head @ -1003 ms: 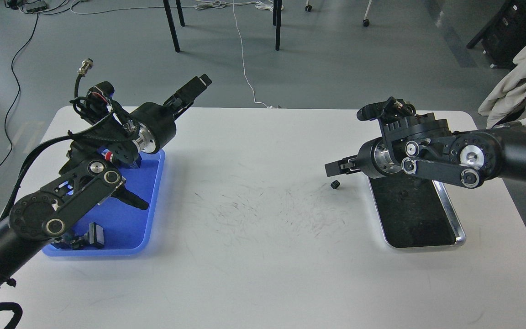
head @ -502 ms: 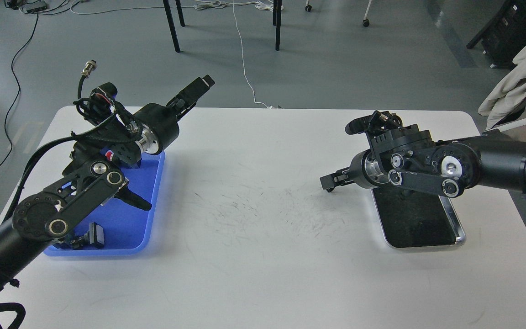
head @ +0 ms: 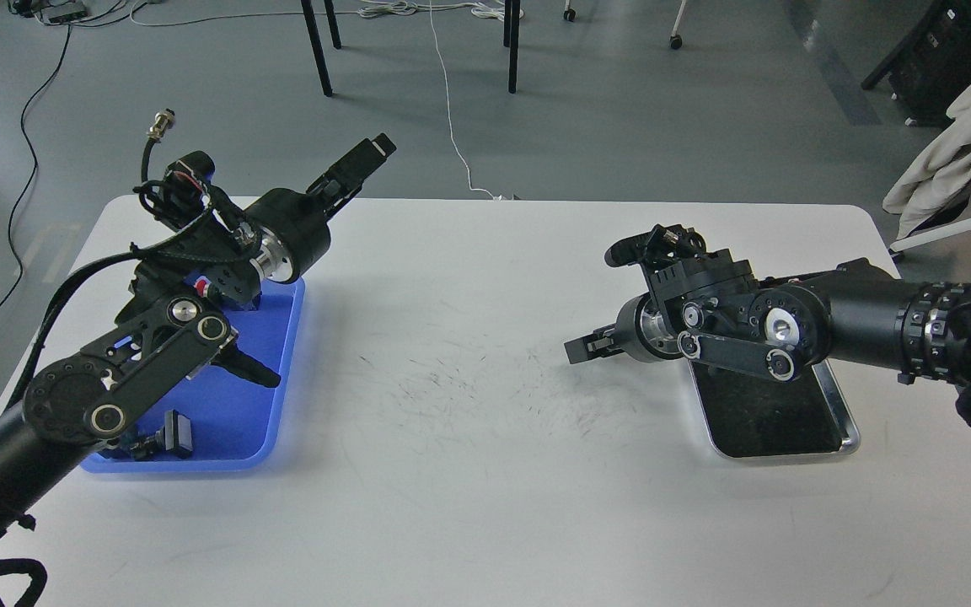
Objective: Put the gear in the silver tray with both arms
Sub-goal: 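Close the right gripper on the black part and lift it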
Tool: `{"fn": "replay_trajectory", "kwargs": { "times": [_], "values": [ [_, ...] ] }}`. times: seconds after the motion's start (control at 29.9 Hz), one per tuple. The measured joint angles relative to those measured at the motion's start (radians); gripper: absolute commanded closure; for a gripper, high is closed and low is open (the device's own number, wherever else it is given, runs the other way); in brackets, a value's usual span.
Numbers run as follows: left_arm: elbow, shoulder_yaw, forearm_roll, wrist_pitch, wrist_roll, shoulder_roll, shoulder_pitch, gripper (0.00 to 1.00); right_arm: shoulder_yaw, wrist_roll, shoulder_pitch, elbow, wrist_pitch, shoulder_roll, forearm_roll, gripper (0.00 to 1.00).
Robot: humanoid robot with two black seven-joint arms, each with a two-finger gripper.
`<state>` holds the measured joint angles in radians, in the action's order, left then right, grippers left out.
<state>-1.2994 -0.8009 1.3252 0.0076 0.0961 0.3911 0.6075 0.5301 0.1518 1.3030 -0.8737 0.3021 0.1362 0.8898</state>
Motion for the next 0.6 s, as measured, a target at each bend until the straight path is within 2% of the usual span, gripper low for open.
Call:
{"fn": "replay_trajectory", "kwargs": {
  "times": [0.27,0.4,0.5,0.54,0.6],
  "values": [
    [0.000,0.000,-0.001,0.000,-0.002,-0.001,-0.003,0.02,-0.001,-0.002,-0.007,0.016,0.000,-0.013,-0.001,0.33],
    [0.001,0.000,-0.001,0.000,-0.003,-0.001,-0.003,0.02,-0.001,-0.002,-0.007,0.025,0.000,-0.013,0.000,0.53],
    [0.002,0.000,-0.001,0.000,-0.003,-0.001,-0.003,0.02,-0.001,-0.002,-0.007,0.027,0.000,-0.014,0.001,0.60],
    [0.002,-0.001,-0.001,0.000,-0.003,-0.001,-0.003,0.02,0.000,-0.002,-0.007,0.027,0.000,-0.014,0.001,0.67],
    [0.002,-0.001,-0.001,0.000,-0.003,0.000,-0.003,0.02,0.000,-0.002,-0.004,0.027,0.000,-0.014,0.000,0.74]
  ]
}}
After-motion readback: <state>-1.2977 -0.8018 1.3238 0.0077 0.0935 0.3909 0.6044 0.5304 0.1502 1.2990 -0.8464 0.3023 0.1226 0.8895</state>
